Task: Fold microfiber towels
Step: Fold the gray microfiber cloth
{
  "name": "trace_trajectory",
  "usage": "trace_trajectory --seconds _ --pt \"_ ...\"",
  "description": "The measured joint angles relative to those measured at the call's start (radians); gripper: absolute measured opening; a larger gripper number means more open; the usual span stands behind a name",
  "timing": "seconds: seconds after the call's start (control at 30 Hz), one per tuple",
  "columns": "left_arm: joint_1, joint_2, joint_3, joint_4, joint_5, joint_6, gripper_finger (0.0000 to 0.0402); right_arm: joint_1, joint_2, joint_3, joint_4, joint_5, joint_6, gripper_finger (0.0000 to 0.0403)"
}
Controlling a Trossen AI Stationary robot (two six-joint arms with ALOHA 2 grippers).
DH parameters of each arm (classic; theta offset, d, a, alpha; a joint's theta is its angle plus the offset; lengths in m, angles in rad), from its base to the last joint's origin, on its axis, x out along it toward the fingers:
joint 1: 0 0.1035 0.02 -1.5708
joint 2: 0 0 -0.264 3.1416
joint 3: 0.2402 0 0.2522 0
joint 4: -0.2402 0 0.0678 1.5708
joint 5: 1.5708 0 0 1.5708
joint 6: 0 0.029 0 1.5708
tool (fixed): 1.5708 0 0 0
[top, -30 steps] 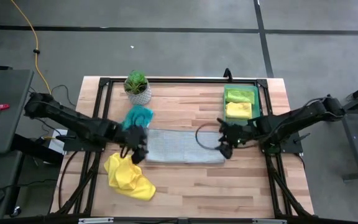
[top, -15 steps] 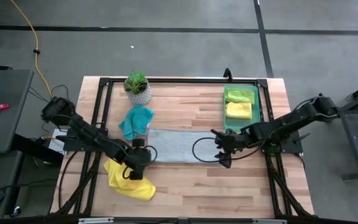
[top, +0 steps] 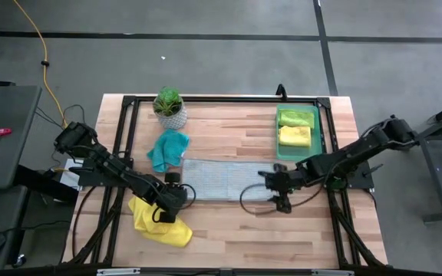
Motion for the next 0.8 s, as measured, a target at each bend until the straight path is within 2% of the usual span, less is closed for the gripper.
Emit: trace_trajectory --seconds 0.13,0.23,0.43,0.6,0.7,0.8 --pt "0.0 0.001 0.0 -0.001 0.0 0.0 0.016 0.056 0.09 0.0 0.023 -0.044 -0.102 0.0224" --pt "0.0 0.001 0.0 -0.001 0.0 -0.005 0.016 0.091 0.162 0.0 0.017 -0.013 -0.136 0.0224" --pt "0.0 0.002 -0.001 -0.001 0.001 -0.011 0.016 0.108 0.242 0.0 -0.036 0.113 -0.055 0.0224" --pt "0.0 0.002 -0.001 -0.001 0.001 -0.011 0.016 0.116 0.273 0.001 -0.053 0.072 -0.03 0.0222" --pt "0.0 0.002 -0.001 -0.002 0.001 -0.017 0.016 0.133 0.281 0.003 -0.05 0.091 -0.018 0.0206" --pt "0.0 0.002 -0.001 -0.003 0.005 -0.038 0.0159 0.14 0.282 0.003 -0.05 0.099 0.022 0.0169"
